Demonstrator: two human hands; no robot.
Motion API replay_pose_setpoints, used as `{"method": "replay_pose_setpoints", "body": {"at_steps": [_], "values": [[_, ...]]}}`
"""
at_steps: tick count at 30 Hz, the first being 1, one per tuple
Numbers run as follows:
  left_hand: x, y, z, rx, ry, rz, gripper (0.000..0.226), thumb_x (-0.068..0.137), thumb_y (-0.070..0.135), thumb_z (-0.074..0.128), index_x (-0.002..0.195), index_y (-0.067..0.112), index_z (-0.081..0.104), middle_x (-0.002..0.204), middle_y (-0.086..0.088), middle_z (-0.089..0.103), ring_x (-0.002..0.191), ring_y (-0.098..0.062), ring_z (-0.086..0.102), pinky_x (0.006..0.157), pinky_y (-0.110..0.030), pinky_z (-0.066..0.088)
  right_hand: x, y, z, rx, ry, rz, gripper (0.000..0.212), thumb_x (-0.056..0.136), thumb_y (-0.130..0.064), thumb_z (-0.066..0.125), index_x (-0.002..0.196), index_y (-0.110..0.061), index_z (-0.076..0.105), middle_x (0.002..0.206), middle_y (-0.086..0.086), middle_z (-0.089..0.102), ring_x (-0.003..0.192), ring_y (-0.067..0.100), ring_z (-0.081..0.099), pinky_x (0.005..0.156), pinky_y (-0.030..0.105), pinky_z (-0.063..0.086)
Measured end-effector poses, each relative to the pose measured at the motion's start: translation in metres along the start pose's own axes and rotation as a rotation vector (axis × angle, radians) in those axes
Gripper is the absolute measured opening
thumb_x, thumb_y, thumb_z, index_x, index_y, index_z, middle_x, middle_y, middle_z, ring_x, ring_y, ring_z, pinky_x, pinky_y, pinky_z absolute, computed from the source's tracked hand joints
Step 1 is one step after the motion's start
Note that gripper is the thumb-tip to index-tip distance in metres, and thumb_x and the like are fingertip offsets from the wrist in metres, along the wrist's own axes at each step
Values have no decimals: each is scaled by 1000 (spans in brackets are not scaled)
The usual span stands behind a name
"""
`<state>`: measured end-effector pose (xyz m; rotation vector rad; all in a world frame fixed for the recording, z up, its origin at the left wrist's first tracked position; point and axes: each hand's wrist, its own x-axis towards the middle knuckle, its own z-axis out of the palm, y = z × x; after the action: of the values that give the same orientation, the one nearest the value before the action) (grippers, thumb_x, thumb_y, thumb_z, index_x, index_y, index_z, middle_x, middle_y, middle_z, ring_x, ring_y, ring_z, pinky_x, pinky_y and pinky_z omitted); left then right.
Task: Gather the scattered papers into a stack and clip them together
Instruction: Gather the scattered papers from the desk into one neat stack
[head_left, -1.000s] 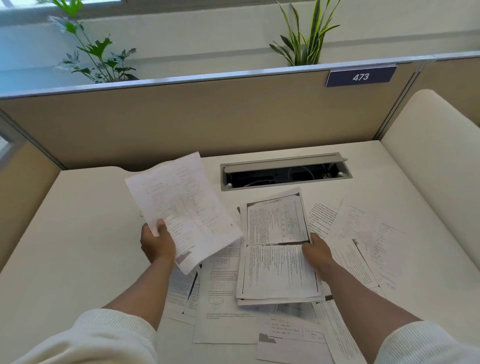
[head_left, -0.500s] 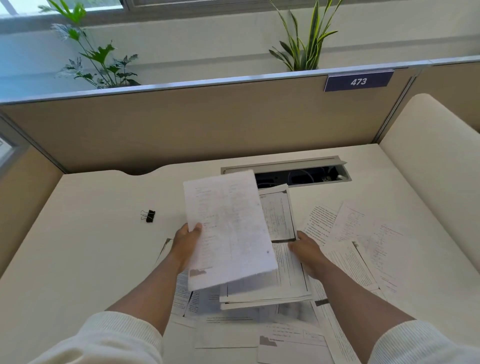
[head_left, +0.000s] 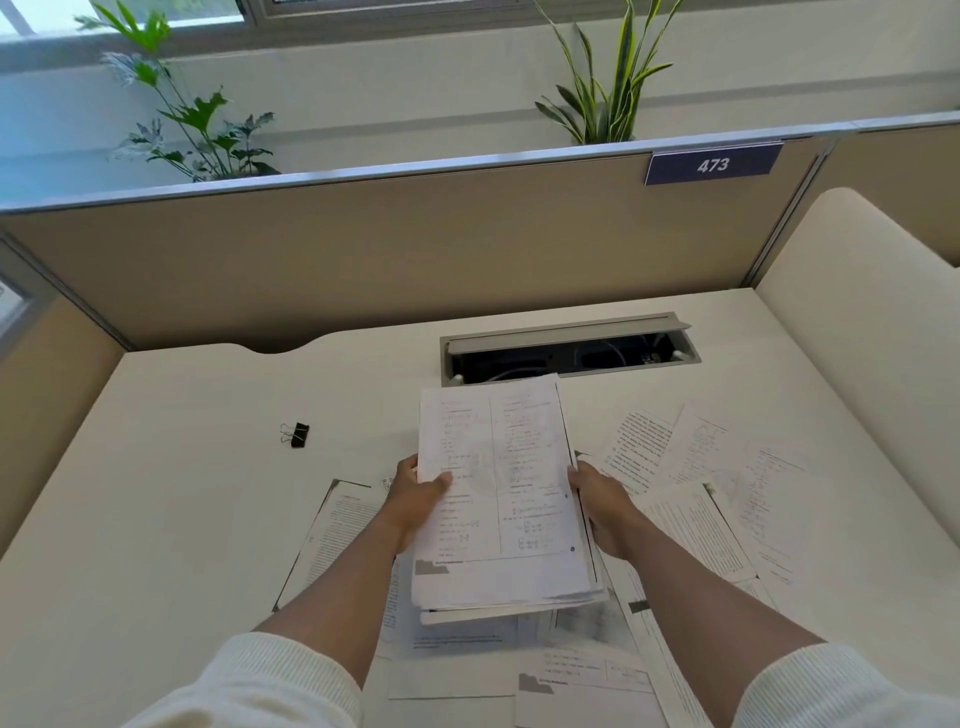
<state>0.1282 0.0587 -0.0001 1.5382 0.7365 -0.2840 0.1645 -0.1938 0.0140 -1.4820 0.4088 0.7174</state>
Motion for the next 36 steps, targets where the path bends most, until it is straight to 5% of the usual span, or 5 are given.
{"method": "replay_pose_setpoints", "body": {"at_steps": [5, 13, 18, 25, 36], "values": [[1, -2, 10, 41, -13, 35, 62, 93, 19, 68, 145, 14, 34, 135, -7, 56, 118, -25, 58, 104, -46, 48, -2, -3, 1, 85, -150, 63, 48, 95, -58, 39, 121, -23, 61, 119, 3, 67, 113, 26, 62, 100, 48, 48], [2, -9, 15, -43, 1, 14, 47, 91, 23, 70, 133, 13, 51, 127, -5, 63, 105, -19, 65, 86, -34, 56, 6, 6, -13, -147, 16, -20, 44, 90, -1, 53, 129, -21, 56, 117, 2, 65, 102, 25, 65, 88, 44, 56], [3, -23, 14, 83, 400, -153, 56, 88, 25, 73, 137, 13, 50, 142, -12, 46, 125, -30, 51, 98, -40, 46, 2, 8, -19, -148, 101, -37, 40, 87, -1, 49, 117, -26, 58, 104, -3, 66, 90, 20, 66, 57, 26, 55], [-4, -35, 16, 379, 555, -456, 110, 57, 44, 93, 135, -4, 33, 138, -22, 36, 127, -34, 39, 100, -46, 43, 2, 13, -23, -160, 179, -62, 37, 87, 0, 47, 114, -25, 55, 106, -1, 63, 93, 21, 63, 70, 31, 54], [2, -33, 29, 672, 534, -533, 121, 49, 55, 92, 135, 0, 26, 138, -18, 34, 123, -27, 42, 93, -36, 45, 8, 16, -27, -170, 207, -62, 38, 88, -2, 47, 118, -25, 53, 109, -2, 62, 95, 20, 64, 72, 33, 55]]}}
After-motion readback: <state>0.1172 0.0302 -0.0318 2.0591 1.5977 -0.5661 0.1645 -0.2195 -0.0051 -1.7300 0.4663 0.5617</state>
